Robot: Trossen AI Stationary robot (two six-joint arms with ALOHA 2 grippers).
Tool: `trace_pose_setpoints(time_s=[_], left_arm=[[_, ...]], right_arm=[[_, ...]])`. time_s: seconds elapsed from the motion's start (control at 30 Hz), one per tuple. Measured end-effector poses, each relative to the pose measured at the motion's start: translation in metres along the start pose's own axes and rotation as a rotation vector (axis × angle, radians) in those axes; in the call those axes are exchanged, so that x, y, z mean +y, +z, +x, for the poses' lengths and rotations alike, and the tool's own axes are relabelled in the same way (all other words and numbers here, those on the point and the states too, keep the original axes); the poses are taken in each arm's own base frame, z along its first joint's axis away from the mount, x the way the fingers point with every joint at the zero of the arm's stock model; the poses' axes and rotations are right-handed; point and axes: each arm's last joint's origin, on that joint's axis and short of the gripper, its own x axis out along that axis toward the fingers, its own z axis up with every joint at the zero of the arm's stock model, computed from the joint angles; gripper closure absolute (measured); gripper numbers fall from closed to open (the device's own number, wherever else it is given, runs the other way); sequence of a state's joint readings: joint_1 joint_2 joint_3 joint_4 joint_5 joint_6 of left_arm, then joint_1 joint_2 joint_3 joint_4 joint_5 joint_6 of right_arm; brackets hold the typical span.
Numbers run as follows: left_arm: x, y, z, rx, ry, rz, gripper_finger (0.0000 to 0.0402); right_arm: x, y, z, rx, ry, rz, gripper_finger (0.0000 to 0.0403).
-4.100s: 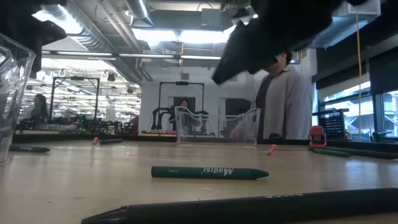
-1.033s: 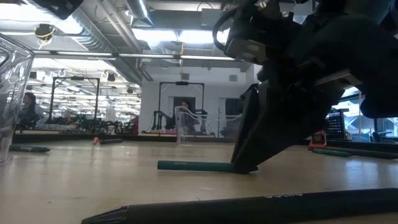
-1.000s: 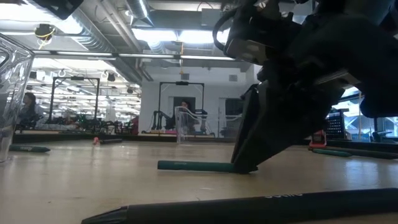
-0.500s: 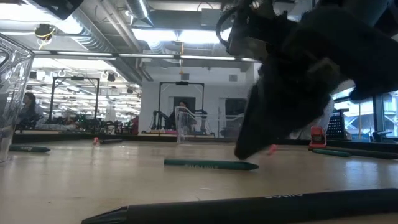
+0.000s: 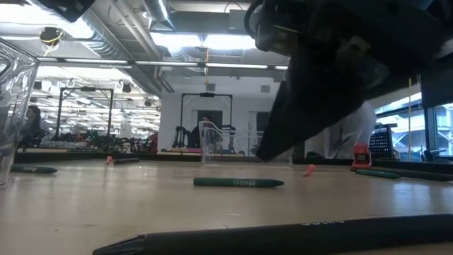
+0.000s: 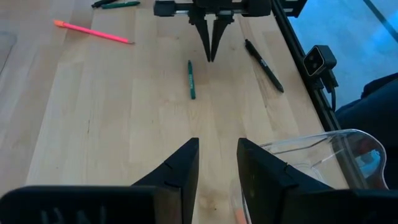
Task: Sort crayons/erasers/pens/pencils in bins
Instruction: Put the green crayon into the bottom right transparent bin
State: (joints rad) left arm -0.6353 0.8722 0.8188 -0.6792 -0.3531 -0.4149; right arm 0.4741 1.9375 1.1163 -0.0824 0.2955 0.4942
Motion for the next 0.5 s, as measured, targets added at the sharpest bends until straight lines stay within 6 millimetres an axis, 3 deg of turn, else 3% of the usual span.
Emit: trace_pose_setpoints(time_s=[0.27,0.5], left_arm=[[0.0,0.0,0.0,0.0,0.0,0.0,0.03],[0.0,0.0,0.0,0.0,0.0,0.0,0.03]], right_arm=[[-0.02,0.009,0.006,0.02,-0.012,0.037,0.0374],[-0.029,0.013,0.008,0.028,-0.006,-0.022,0.0299]])
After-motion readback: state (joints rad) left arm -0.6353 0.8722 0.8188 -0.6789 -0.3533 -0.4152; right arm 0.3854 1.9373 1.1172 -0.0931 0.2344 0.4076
